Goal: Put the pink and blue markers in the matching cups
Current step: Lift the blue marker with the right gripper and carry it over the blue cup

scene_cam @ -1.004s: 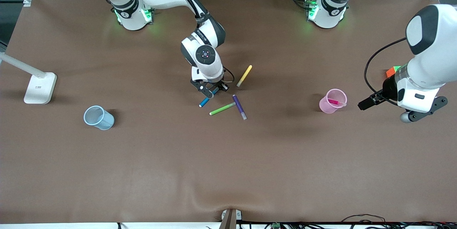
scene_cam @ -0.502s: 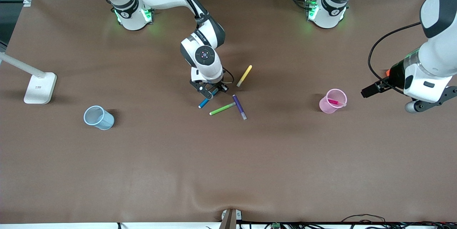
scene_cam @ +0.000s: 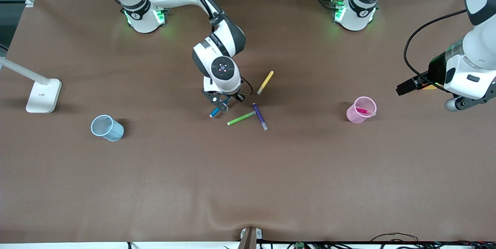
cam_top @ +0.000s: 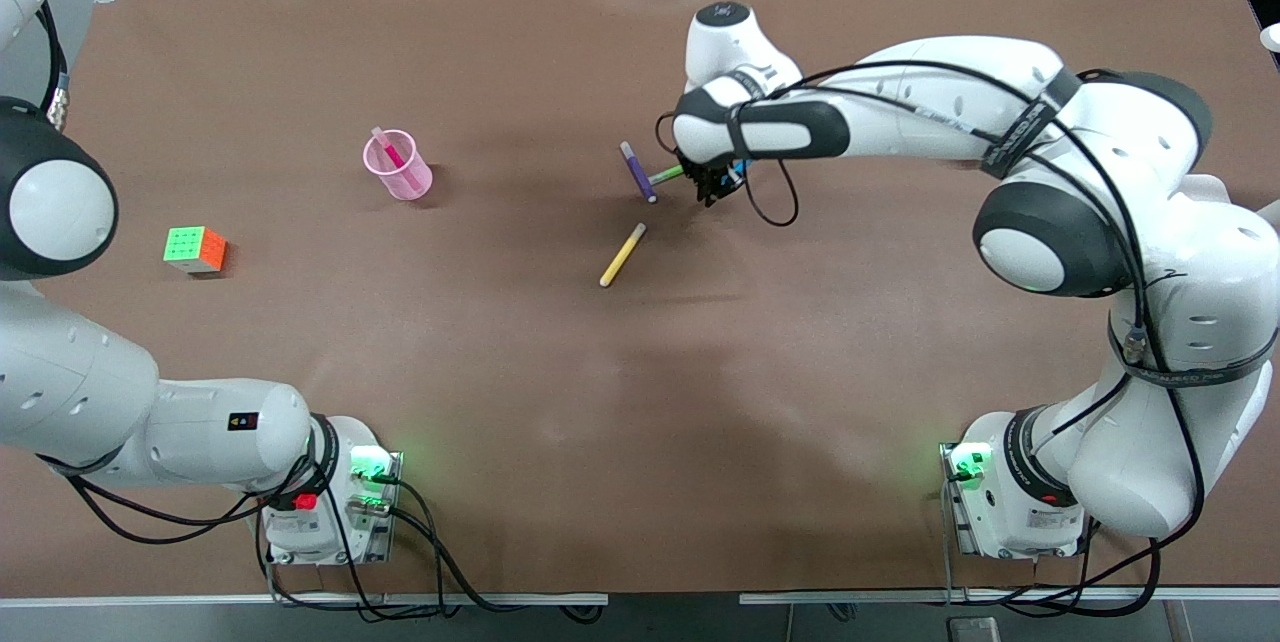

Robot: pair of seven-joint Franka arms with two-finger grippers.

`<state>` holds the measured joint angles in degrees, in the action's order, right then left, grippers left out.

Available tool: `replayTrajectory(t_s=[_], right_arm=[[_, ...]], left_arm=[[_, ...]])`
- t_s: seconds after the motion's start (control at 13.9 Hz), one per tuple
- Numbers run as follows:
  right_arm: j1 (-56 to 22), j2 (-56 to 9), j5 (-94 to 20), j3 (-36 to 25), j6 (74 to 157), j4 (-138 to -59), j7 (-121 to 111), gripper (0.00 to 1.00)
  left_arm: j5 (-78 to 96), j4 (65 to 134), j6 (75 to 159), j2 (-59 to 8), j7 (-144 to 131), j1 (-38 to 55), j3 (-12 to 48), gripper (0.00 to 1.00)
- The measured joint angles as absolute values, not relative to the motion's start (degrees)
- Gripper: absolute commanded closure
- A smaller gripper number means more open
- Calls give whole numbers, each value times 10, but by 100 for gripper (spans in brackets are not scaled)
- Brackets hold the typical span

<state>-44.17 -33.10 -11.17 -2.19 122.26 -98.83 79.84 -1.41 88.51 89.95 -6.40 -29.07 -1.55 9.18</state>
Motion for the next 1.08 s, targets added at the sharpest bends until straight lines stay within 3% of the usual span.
replayTrajectory(t_s=[0.65, 1.08], right_arm=[[-361, -269, -112, -23, 1066, -974, 697, 100], [-283, -259, -113, -22, 921, -906, 601, 100]], left_arm=[[-32, 885, 900, -54, -290, -15, 101, 0], [-34, 886, 897, -54, -290, -16, 113, 0]])
